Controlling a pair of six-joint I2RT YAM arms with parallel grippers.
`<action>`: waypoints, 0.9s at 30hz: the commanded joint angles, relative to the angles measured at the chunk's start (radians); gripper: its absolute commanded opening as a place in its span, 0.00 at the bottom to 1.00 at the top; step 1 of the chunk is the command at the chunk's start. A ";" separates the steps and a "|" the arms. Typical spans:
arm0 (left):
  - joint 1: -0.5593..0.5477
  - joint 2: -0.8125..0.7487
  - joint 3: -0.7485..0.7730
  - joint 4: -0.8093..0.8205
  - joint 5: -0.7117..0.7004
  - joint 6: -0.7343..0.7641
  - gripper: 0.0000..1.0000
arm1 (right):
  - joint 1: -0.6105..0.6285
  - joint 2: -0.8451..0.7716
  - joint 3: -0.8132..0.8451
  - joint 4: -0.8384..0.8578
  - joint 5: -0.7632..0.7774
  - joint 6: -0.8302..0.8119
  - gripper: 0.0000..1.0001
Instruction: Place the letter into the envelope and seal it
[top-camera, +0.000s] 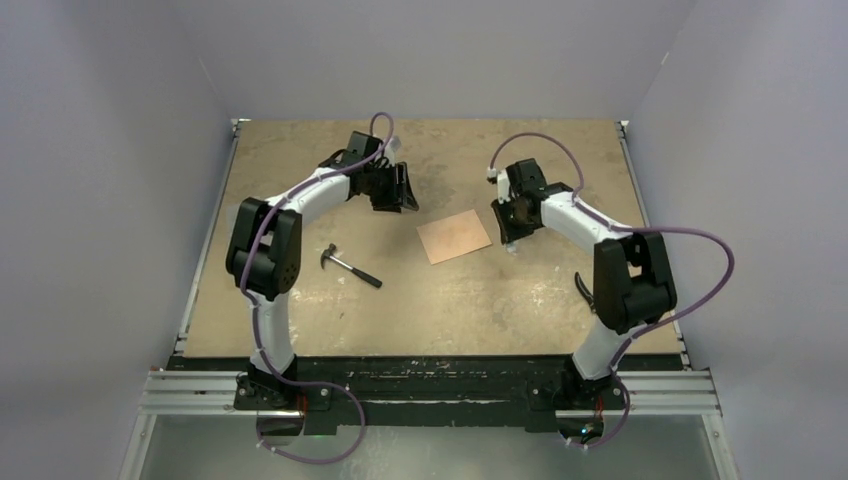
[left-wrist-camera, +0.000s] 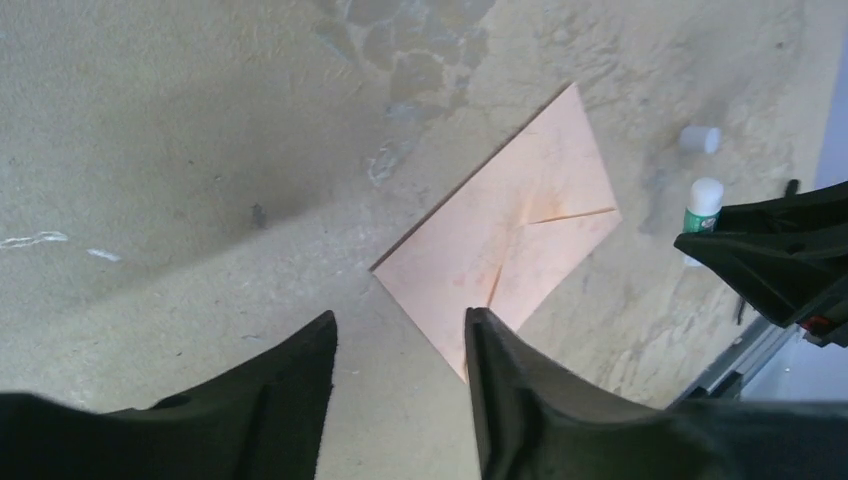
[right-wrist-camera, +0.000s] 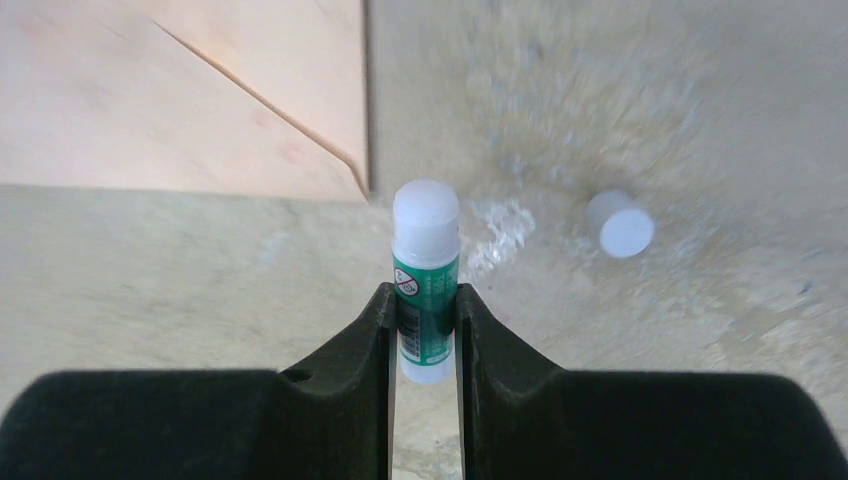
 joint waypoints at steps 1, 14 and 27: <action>0.007 -0.129 -0.032 0.181 0.107 -0.006 0.58 | -0.002 -0.132 0.045 0.218 -0.120 0.048 0.11; 0.009 -0.204 -0.211 1.107 0.477 -0.426 0.76 | -0.002 -0.184 -0.006 0.785 -0.716 0.330 0.11; -0.013 -0.114 -0.217 1.353 0.530 -0.597 0.50 | -0.001 -0.124 0.003 0.964 -0.884 0.497 0.05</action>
